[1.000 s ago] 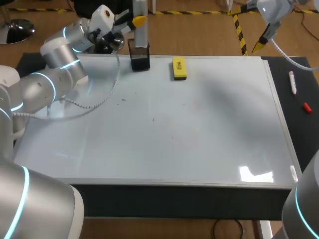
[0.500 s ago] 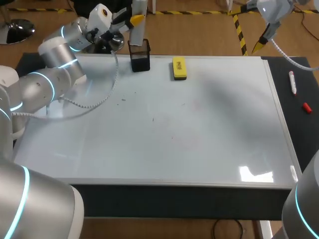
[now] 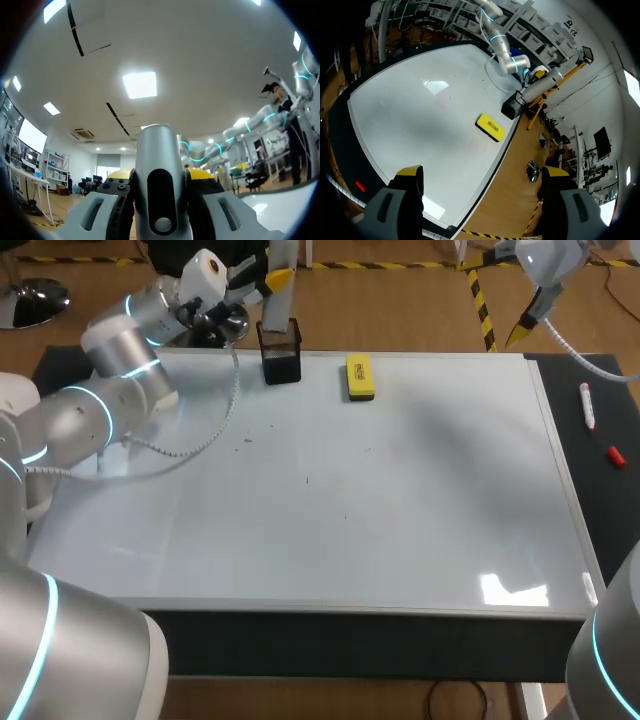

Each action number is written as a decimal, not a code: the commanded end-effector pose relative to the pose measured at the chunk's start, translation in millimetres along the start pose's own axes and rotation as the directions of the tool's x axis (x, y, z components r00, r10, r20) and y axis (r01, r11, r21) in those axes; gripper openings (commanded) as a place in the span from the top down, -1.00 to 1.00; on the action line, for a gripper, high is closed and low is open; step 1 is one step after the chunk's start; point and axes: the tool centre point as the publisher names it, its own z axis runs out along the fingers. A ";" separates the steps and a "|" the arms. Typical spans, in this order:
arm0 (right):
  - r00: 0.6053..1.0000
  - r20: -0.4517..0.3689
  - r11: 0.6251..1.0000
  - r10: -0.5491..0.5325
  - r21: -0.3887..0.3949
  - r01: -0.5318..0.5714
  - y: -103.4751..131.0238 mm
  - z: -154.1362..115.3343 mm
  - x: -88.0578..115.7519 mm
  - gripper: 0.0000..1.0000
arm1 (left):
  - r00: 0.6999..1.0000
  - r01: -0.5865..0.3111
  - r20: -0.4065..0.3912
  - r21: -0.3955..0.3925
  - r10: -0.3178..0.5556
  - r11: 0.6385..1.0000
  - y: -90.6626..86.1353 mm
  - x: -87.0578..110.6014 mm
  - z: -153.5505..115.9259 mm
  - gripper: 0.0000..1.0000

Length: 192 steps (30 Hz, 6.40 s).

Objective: Pick up the inspection probe, press it on each red-marked spot on the whiteboard one by one, put down the probe, pick up the eraser, and wipe off all the red marks.

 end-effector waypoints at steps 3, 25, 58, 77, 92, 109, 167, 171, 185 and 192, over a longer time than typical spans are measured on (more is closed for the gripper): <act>1.000 -0.005 1.000 -0.002 0.003 0.002 0.0 -0.4 -0.6 -1.00 | 0.994 0.003 -0.106 0.030 0.000 1.000 12.5 -8.9 -7.0 1.00; 1.000 -0.005 1.000 -0.002 0.003 0.002 0.0 -0.4 -0.6 -1.00 | 0.994 0.010 -0.109 0.030 -0.007 1.000 37.5 -9.6 -17.6 1.00; 1.000 -0.005 1.000 -0.002 0.003 0.002 0.0 -0.4 -0.6 -1.00 | 0.995 -0.025 -0.105 -0.189 0.005 0.982 54.9 -4.0 -22.3 1.00; 1.000 -0.005 1.000 -0.002 0.003 0.002 0.0 -0.4 -0.6 -1.00 | 0.996 0.025 -0.079 -0.199 -0.041 0.980 69.9 3.9 -26.4 1.00; 1.000 -0.005 1.000 -0.002 0.003 0.002 0.0 -0.4 -0.6 -1.00 | 0.996 0.049 -0.066 -0.213 -0.064 0.976 78.7 2.8 -30.9 1.00; 1.000 -0.005 1.000 -0.002 0.003 0.002 0.0 -0.4 -0.6 -1.00 | 0.996 0.039 -0.065 -0.217 -0.054 0.975 72.7 4.8 -27.6 -1.00; 1.000 -0.005 1.000 -0.002 0.003 0.002 0.0 -0.4 -0.6 -1.00 | 0.951 -0.087 0.168 -0.657 0.258 0.749 -64.2 51.7 -152.1 -1.00; 1.000 -0.005 1.000 -0.002 0.003 0.002 0.0 -0.4 -0.6 -1.00 | 0.944 -0.084 0.183 -0.670 0.274 0.738 -66.3 58.7 -156.9 -1.00; 1.000 -0.005 1.000 -0.002 0.003 0.002 0.0 -0.4 -0.6 -1.00 | 0.948 -0.069 0.219 -0.572 0.233 0.818 -60.6 55.7 -158.0 -1.00; 1.000 -0.005 1.000 -0.002 0.003 0.002 0.0 -0.4 -0.6 -1.00 | 0.948 -0.069 0.219 -0.572 0.233 0.818 -60.6 55.7 -158.0 -1.00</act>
